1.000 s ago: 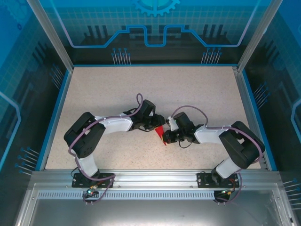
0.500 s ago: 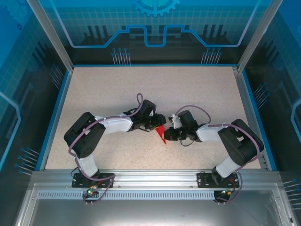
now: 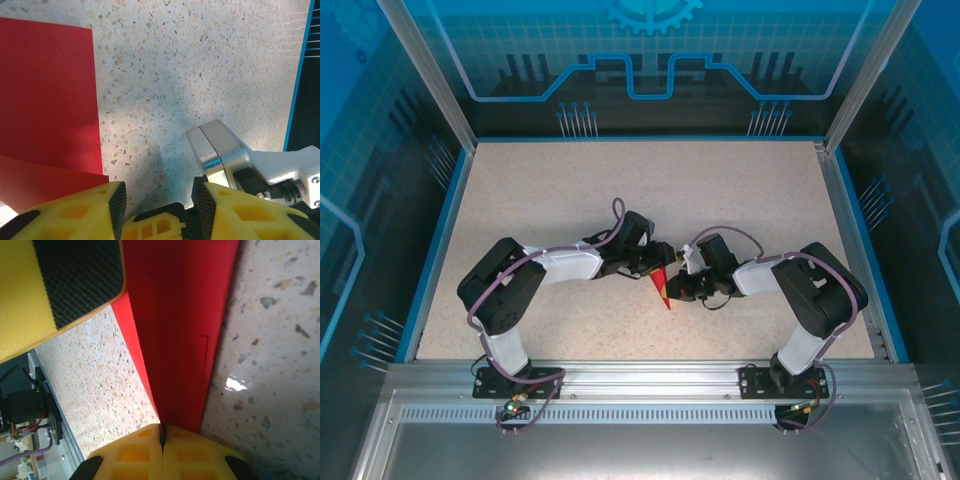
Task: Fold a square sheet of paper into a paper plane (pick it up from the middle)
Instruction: Fold the wing for the fifth time at the center of the table.
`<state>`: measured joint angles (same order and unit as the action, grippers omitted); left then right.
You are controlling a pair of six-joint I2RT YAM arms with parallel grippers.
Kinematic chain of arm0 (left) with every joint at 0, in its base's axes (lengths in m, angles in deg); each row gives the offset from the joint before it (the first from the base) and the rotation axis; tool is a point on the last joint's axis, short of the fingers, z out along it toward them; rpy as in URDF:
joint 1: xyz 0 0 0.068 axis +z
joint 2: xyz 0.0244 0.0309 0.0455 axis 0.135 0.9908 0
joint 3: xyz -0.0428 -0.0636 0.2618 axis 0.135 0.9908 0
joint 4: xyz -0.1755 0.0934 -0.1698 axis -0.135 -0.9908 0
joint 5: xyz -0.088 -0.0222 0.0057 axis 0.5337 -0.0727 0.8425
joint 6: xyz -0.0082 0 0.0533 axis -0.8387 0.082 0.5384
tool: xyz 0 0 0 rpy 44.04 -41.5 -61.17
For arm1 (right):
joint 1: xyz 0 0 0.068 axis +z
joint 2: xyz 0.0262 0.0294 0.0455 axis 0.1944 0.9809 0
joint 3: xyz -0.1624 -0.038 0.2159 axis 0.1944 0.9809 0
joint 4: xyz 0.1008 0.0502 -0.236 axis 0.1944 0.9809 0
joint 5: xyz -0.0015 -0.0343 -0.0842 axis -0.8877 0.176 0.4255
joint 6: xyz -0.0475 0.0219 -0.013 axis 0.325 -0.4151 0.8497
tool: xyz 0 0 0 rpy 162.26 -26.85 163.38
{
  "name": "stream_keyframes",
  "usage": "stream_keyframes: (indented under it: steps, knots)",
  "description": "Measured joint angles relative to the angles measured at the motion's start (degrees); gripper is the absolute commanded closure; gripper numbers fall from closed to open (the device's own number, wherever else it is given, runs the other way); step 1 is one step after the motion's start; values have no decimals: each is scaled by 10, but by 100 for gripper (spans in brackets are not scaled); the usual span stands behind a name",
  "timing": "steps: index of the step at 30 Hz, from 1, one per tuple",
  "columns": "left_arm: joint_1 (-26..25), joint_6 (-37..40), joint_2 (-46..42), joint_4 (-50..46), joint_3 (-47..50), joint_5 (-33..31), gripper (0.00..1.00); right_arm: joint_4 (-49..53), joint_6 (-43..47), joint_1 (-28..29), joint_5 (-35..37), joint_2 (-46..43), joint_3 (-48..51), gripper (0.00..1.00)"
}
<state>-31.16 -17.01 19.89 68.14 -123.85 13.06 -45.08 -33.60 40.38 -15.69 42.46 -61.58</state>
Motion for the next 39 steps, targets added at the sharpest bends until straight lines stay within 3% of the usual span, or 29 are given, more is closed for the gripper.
stream_keyframes:
  steps: [11, 21, 39]
  knots:
    - [0, 5, -2, 28, 19, 0, 48, -17, -29, -29, -59, 27, -2, 100]
    - [-3, 6, -34, 53, 50, 0, 52, -15, -38, -37, -84, 40, -9, 100]
    - [-3, 19, 35, 65, 30, 0, 54, -12, -38, -40, -90, 44, -11, 100]
